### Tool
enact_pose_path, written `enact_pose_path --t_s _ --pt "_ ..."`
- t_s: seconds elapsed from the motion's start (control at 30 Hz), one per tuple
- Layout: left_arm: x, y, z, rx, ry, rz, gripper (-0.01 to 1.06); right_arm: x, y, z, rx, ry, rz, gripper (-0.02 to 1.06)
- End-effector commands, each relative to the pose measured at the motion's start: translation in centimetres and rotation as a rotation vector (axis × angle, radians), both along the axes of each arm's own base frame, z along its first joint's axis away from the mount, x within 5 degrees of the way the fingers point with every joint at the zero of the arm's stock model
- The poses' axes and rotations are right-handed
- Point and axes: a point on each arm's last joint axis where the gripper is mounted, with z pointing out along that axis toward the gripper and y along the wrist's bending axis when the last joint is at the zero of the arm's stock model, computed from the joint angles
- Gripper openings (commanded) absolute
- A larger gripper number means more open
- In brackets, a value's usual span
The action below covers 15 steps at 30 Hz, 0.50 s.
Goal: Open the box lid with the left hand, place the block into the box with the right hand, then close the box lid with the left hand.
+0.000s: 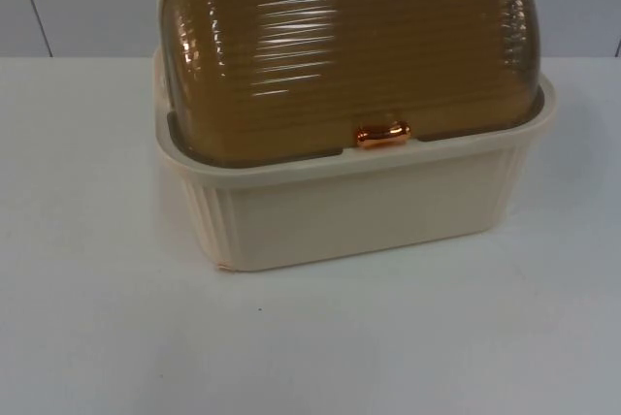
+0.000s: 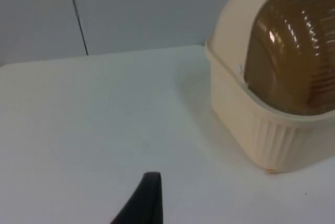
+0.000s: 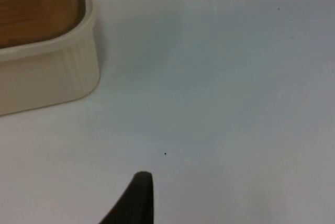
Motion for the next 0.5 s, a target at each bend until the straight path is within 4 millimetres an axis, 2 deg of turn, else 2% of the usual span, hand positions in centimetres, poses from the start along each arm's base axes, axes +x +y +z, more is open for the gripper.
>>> enact_pose_path --t_s 0.0,0.17,0.47 --pt "-0.6 -0.1 0.2 -0.021 -0.03 -0.012 1.05 -0.4 0.1 0.3 0.001 -0.005 0.007 1.05" --pt "-1.1 0.1 0.2 0.047 0.013 -0.018 1.05 -0.5 0.4 1.4 0.04 -0.088 0.059 1.05" --pt "-1.2 0.6 -0.3 0.105 0.064 0.016 1.05 -0.5 0.4 1.3 0.034 -0.078 0.055 1.05"
